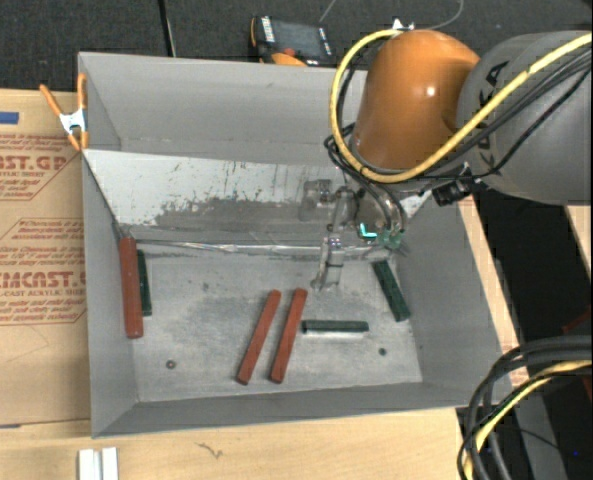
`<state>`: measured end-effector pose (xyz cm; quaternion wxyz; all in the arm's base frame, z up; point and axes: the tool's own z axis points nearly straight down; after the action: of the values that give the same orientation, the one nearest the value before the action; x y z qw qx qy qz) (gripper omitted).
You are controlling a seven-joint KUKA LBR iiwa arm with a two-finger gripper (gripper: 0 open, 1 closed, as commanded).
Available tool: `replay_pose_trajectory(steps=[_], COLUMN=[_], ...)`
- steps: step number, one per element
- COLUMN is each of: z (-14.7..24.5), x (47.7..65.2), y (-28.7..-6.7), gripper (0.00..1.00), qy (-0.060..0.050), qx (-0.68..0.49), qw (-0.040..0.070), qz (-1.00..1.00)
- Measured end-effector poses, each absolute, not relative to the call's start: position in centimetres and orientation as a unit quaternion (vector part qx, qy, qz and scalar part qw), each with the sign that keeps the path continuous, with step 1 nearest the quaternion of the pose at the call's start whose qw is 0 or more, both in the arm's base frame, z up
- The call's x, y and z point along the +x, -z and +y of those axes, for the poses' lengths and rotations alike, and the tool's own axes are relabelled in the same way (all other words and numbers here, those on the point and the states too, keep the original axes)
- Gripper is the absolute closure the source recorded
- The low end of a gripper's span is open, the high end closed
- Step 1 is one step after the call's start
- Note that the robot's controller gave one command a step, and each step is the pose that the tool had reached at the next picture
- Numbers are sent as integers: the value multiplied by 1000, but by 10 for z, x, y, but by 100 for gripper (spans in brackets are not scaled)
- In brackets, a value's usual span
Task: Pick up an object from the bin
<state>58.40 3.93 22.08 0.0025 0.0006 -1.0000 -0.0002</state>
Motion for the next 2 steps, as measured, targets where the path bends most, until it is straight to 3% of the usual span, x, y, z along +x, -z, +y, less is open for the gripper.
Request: replay_pose_trajectory(steps=[1, 2], z=[39, 64], x=[556, 505], y=[-66, -70], gripper=[0, 0], qy=[0, 1], qx=[59, 63], qw=[4, 1], qz=[-998, -998])
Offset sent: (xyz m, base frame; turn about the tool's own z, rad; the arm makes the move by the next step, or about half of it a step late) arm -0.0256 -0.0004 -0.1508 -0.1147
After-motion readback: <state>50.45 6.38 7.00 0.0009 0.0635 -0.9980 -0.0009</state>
